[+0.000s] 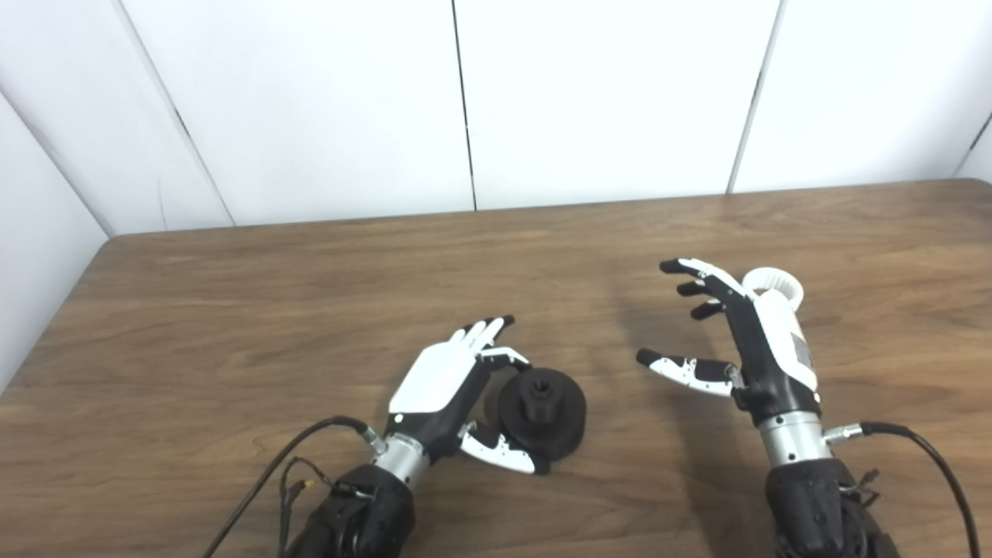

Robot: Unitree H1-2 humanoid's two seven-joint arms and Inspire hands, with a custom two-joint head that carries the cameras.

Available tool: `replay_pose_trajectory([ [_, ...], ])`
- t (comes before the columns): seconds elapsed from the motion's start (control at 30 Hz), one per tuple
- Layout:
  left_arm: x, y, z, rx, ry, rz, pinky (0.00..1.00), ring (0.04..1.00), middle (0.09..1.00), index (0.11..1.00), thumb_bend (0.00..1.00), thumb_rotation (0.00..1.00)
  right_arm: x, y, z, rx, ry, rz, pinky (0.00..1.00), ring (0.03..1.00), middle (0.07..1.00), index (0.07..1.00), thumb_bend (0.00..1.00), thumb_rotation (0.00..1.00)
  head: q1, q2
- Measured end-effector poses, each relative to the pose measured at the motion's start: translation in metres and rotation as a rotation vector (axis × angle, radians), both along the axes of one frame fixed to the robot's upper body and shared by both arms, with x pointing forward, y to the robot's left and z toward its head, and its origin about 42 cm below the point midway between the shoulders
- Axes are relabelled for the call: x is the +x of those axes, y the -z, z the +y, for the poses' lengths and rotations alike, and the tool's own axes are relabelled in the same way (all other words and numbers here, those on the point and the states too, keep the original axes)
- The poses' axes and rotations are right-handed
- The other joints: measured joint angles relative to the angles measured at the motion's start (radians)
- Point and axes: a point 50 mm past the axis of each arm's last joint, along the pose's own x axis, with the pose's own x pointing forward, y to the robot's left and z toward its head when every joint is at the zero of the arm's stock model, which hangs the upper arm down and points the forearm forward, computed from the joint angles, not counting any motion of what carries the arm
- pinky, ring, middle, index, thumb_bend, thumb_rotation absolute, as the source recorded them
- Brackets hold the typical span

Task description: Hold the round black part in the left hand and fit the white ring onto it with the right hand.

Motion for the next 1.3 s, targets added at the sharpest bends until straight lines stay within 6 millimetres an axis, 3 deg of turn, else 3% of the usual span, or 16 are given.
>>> replay_pose_trajectory([
  [0.1, -0.002, 0.000, -0.003, -0.002, 0.012, 0.005, 1.00, 1.000, 1.000, 0.603, 0.98, 0.32, 0.000, -0.001, 0.002, 0.002, 0.005, 0.000, 0.58, 0.714, 0.814, 0.764, 0.64, 0.02, -0.095, -0.008],
  [0.17, -0.002, -0.001, -0.002, -0.001, 0.019, 0.003, 1.00, 1.000, 1.000, 0.602, 0.98, 0.31, 0.000, -0.001, 0.006, -0.004, 0.007, 0.003, 0.61, 0.726, 0.810, 0.761, 0.64, 0.03, -0.217, -0.024],
  [0.27, -0.001, -0.001, 0.008, -0.001, 0.030, -0.003, 1.00, 1.000, 1.000, 0.609, 0.97, 0.29, -0.001, 0.000, 0.017, -0.028, 0.012, 0.006, 0.63, 0.734, 0.810, 0.762, 0.63, 0.04, -0.293, -0.040],
  [0.47, 0.004, 0.000, 0.034, -0.006, 0.026, -0.007, 1.00, 1.000, 1.000, 0.613, 0.96, 0.29, 0.000, -0.001, 0.036, -0.024, 0.017, -0.008, 0.68, 0.784, 0.826, 0.775, 0.62, 0.07, -0.333, -0.052],
  [0.63, 0.005, 0.002, 0.037, -0.017, 0.031, -0.005, 1.00, 1.000, 1.000, 0.614, 0.96, 0.30, 0.001, 0.001, 0.035, -0.035, 0.029, -0.005, 0.65, 0.767, 0.824, 0.765, 0.62, 0.09, -0.336, -0.057],
  [0.73, 0.006, 0.002, 0.038, -0.019, 0.033, -0.006, 1.00, 1.000, 1.000, 0.614, 0.96, 0.30, 0.003, 0.000, 0.029, -0.074, 0.074, -0.010, 0.63, 0.772, 0.846, 0.772, 0.62, 0.14, -0.336, -0.060],
  [0.83, 0.007, 0.004, 0.039, -0.021, 0.033, -0.004, 1.00, 1.000, 1.000, 0.612, 0.96, 0.30, 0.008, -0.005, 0.018, -0.155, 0.154, -0.014, 0.64, 0.812, 0.877, 0.781, 0.64, 0.29, -0.336, -0.061],
  [1.0, 0.008, 0.005, 0.039, -0.027, 0.030, -0.002, 1.00, 1.000, 1.000, 0.608, 0.96, 0.29, 0.026, -0.029, -0.018, -0.302, 0.283, -0.041, 0.69, 0.866, 0.920, 0.815, 0.66, 0.46, -0.341, -0.069],
  [1.3, 0.010, 0.005, 0.039, -0.030, 0.042, -0.002, 1.00, 1.000, 1.000, 0.617, 0.95, 0.29, 0.062, -0.058, -0.065, -0.458, 0.378, 0.061, 0.71, 0.886, 0.954, 0.839, 0.77, 0.58, -0.336, -0.072],
])
